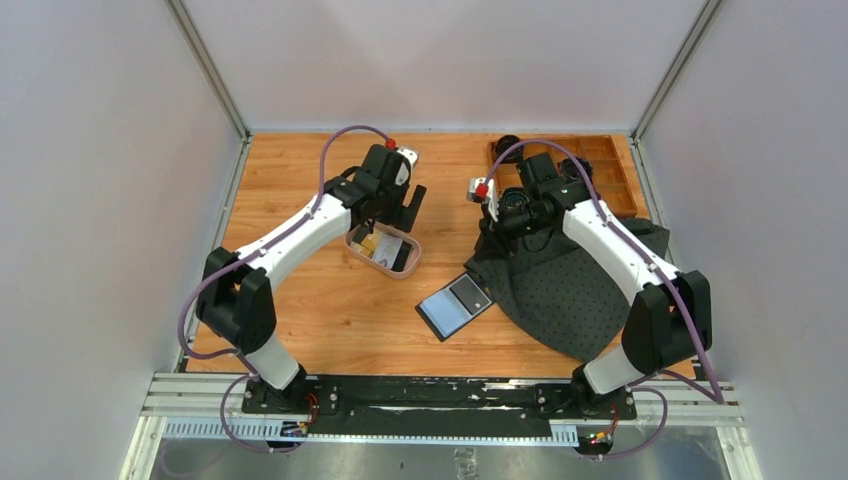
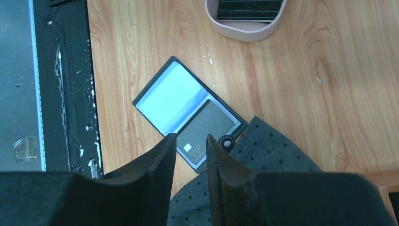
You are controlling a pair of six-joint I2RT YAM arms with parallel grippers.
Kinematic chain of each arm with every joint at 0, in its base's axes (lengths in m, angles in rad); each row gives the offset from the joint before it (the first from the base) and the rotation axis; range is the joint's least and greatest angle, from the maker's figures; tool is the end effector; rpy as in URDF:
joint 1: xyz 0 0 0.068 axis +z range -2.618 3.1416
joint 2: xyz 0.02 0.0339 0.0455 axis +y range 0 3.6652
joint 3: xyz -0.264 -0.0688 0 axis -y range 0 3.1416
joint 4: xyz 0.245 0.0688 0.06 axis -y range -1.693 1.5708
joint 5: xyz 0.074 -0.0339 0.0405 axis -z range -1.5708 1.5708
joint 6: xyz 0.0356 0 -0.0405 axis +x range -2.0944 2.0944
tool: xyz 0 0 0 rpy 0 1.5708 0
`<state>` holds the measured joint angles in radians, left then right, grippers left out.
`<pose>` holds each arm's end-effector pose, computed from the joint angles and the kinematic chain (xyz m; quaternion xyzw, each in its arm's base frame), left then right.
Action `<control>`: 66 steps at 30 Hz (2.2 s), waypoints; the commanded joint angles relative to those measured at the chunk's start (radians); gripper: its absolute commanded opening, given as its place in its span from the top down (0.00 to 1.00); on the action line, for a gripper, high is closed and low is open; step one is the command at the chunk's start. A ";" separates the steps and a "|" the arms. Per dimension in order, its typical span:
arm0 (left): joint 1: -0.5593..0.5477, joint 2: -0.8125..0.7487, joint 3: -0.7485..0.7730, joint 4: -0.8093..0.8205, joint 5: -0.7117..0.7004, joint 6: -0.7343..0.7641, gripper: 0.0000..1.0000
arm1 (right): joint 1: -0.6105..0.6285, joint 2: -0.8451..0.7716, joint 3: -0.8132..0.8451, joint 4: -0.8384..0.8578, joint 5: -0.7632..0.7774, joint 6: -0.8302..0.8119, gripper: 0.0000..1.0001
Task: Put the credit cards into the card holder
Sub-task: Pick up the credit card from the storage box.
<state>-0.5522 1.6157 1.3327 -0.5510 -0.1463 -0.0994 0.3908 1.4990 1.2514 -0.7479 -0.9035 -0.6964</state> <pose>0.3069 -0.1830 0.2855 0.1832 0.9126 -0.0504 0.3621 0.2719 0.1422 0.2944 -0.5522 0.6743 0.3749 0.3160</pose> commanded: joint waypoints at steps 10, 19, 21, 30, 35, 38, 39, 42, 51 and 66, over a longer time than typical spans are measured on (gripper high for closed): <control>0.006 0.165 0.054 -0.102 0.023 0.075 0.17 | -0.099 0.030 -0.023 -0.018 -0.008 -0.003 0.66; 0.016 0.209 0.006 -0.073 -0.001 0.072 0.27 | -0.099 0.064 -0.022 -0.031 -0.008 -0.019 0.66; 0.026 0.219 0.008 -0.073 0.021 0.074 0.27 | -0.100 0.072 -0.020 -0.034 -0.008 -0.021 0.66; 0.057 0.247 -0.016 -0.038 0.116 0.071 0.27 | -0.100 0.093 -0.014 -0.040 0.001 -0.029 0.67; 0.057 0.268 -0.006 -0.044 0.094 0.054 0.25 | -0.099 0.100 -0.011 -0.048 -0.006 -0.032 0.67; 0.057 0.281 0.000 -0.047 0.094 0.050 0.25 | -0.100 0.099 -0.009 -0.051 -0.007 -0.035 0.67; 0.057 0.286 -0.001 -0.047 0.094 0.049 0.24 | -0.101 0.100 -0.009 -0.052 -0.008 -0.035 0.67; 0.057 0.302 0.003 -0.048 0.088 0.040 0.12 | -0.100 0.102 -0.007 -0.056 -0.012 -0.037 0.67; 0.040 0.325 0.008 -0.050 0.068 0.026 0.00 | -0.100 0.099 -0.007 -0.061 -0.014 -0.043 0.67; 0.014 0.342 0.008 -0.049 0.025 0.011 0.26 | -0.100 0.087 -0.007 -0.068 -0.022 -0.048 0.67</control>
<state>-0.5339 1.9118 1.3407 -0.5987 -0.1078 -0.0811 0.3077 1.5944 1.2442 -0.7860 -0.9123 -0.7269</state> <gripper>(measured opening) 0.763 0.333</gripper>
